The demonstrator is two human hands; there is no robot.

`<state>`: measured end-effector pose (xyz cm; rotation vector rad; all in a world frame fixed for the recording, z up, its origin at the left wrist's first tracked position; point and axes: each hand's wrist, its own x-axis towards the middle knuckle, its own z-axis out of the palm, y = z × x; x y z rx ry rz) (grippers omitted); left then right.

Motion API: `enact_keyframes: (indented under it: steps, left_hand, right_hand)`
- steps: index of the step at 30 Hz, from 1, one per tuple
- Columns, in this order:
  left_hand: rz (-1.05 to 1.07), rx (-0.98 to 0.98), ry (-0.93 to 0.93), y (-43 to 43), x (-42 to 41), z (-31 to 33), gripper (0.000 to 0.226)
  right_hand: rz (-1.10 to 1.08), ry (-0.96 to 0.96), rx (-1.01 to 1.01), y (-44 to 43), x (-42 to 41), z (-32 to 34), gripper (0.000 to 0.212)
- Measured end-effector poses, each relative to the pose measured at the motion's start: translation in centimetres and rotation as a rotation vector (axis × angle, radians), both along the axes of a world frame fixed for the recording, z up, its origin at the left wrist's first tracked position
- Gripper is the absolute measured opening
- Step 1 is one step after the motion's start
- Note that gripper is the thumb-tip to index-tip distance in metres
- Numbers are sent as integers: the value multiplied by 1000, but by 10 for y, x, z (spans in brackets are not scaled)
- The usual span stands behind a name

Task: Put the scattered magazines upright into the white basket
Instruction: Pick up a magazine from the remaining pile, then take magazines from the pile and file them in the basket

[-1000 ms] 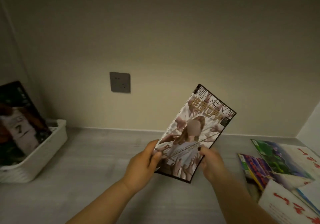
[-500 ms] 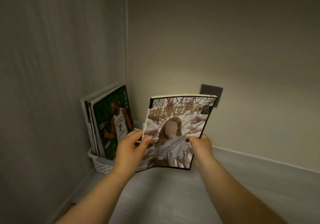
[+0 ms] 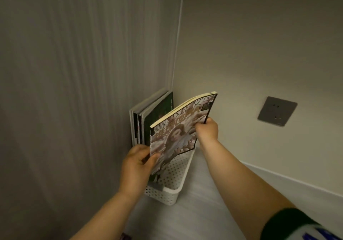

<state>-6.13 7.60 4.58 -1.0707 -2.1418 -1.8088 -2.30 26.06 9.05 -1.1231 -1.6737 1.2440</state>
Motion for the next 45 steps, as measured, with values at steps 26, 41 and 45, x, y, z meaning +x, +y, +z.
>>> enact_keyframes:
  steps: [26,41,45]
  left_hand:
    - [198,-125,-289,13,-24,-64,43]
    - [4,-215,-258,3,4,-54,35]
    - [-74,-233,-182,10,43,-47,40]
  right_hand:
    - [588,-119,-291,-55,-45,-53,72]
    - [585,-228,-95,-59,-8,-58,50]
    - [501,-256,-14,-50,27,-55,36]
